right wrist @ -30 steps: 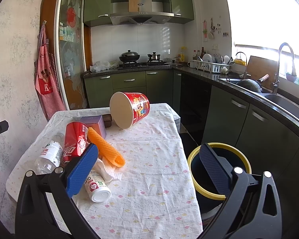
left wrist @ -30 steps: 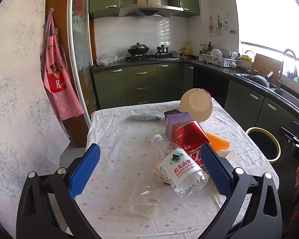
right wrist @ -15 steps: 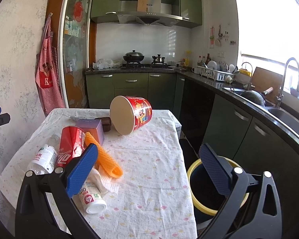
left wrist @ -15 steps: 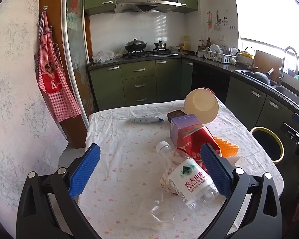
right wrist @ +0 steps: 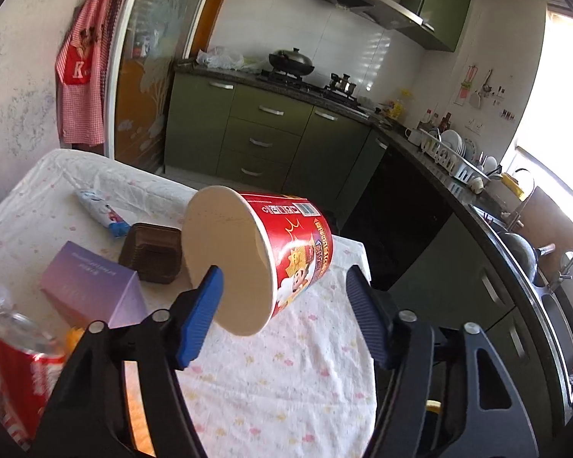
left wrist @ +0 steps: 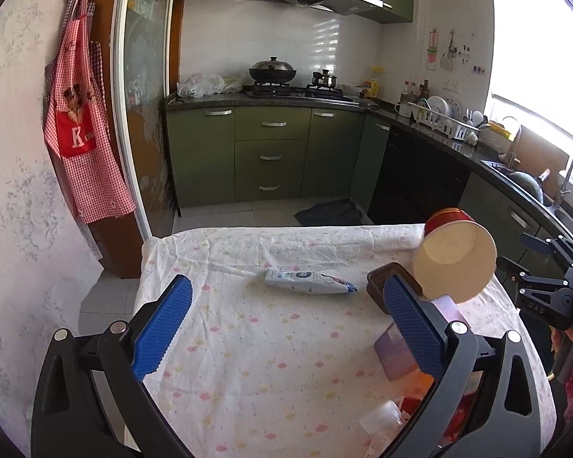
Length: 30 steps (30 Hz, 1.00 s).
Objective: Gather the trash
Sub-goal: 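Grasp the red-and-white paper bucket by its rim with the right gripper, then carry the bucket over the yellow-rimmed bin and release it with the right gripper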
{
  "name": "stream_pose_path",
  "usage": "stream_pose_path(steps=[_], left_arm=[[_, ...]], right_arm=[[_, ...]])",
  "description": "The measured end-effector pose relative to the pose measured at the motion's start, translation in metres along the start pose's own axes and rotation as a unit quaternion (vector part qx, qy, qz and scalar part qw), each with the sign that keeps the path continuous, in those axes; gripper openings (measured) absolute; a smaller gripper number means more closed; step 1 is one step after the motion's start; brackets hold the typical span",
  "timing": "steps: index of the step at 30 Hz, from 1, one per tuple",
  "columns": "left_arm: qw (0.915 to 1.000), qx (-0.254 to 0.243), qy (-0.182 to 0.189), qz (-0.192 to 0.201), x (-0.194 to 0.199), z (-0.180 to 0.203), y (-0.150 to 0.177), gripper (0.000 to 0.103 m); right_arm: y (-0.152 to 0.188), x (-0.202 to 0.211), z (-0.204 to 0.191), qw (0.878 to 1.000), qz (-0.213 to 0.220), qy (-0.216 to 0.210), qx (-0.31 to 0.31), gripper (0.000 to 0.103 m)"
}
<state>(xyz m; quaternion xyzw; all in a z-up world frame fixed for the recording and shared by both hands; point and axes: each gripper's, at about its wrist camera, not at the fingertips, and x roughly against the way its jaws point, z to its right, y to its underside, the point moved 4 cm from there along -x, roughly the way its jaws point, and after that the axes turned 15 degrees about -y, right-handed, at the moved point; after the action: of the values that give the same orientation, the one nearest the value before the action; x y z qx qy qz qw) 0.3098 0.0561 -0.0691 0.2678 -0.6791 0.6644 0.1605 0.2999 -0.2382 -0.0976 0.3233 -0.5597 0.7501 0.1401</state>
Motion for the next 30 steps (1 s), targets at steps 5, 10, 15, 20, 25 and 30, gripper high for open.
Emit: stream_pose_path(steps=[5,10,15,20,25,30], left_arm=[[0.999,0.039,0.008,-0.019,-0.041,-0.015,0.013,0.099],[0.998,0.048,0.02,-0.036,-0.062,-0.016,0.029,0.099],[0.9987,0.036,0.021,-0.029,-0.061,-0.013,0.038,0.099],[0.9989,0.032,0.024,-0.023,-0.056,-0.012,0.041,0.099],[0.9977,0.043,0.043,-0.029,-0.054,-0.014,0.042,0.099],[0.9983,0.032,0.043,-0.022,-0.05,-0.008,0.044,0.099]], right_arm=[[-0.006,-0.041,0.007,0.998,-0.008,0.057,0.012,0.058],[-0.013,-0.06,0.015,0.994,-0.022,0.104,0.027,0.011],[-0.03,-0.058,0.04,0.997,-0.036,0.059,-0.024,0.003],[-0.035,-0.017,0.089,0.984,-0.061,-0.073,-0.153,0.003],[0.001,0.06,0.157,0.956,-0.09,-0.099,-0.26,0.003],[0.08,0.111,0.227,0.917,-0.155,-0.057,-0.363,0.004]])
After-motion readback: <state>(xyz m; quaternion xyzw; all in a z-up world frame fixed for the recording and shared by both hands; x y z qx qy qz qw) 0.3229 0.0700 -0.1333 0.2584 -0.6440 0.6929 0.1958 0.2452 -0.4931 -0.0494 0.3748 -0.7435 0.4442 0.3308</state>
